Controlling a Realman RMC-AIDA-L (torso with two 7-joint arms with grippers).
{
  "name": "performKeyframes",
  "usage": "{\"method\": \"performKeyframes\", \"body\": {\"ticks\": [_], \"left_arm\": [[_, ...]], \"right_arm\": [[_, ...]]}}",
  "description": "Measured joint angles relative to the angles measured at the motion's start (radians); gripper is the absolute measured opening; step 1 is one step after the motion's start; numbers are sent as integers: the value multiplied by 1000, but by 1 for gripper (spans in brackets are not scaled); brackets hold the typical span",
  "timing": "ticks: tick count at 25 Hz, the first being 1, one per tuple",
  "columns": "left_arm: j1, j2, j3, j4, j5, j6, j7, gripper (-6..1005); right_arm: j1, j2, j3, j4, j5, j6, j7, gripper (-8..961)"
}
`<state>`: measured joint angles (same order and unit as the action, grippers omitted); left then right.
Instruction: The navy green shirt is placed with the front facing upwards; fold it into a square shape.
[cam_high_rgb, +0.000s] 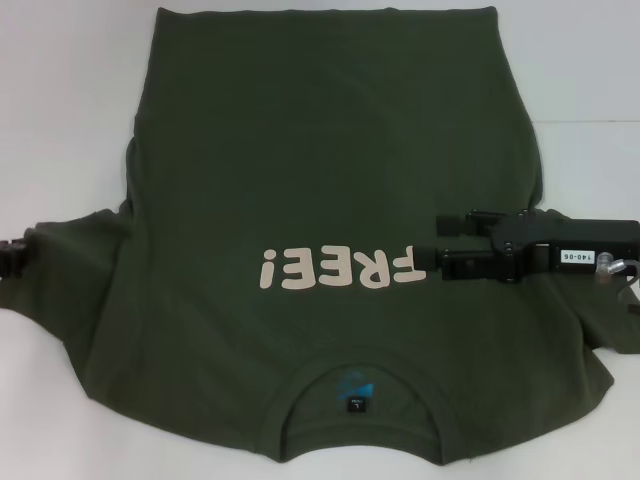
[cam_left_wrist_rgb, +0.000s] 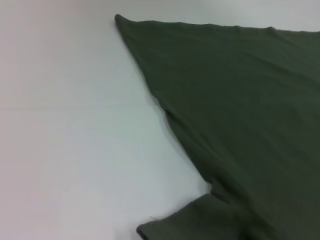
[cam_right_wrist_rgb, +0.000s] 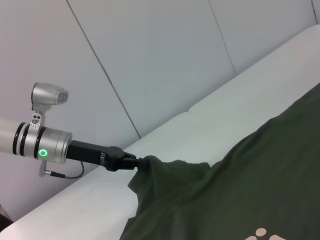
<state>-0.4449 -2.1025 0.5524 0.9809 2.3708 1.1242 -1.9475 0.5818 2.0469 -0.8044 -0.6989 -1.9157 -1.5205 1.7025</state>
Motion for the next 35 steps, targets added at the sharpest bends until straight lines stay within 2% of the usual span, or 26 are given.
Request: {"method": "performKeyframes", "body": {"ticks": [10, 18, 21, 29, 35], "left_arm": [[-22, 17, -2, 31, 15, -26, -13, 1], [-28, 17, -1, 48, 16, -16, -25, 2], [-28, 13, 8, 65, 16, 16, -40, 3], [-38, -9, 13, 147, 9, 222, -107, 4], [-62, -28, 49, 164, 6, 289, -171, 5]], "right_arm": [[-1, 6, 2, 11, 1, 5, 5, 906], [0, 9, 4, 12, 2, 5, 7, 906], [0, 10, 4, 12, 2, 5, 6, 906], [0, 10, 4, 12, 1, 4, 1, 905], [-2, 10, 4, 13, -2, 5, 1, 905]]}}
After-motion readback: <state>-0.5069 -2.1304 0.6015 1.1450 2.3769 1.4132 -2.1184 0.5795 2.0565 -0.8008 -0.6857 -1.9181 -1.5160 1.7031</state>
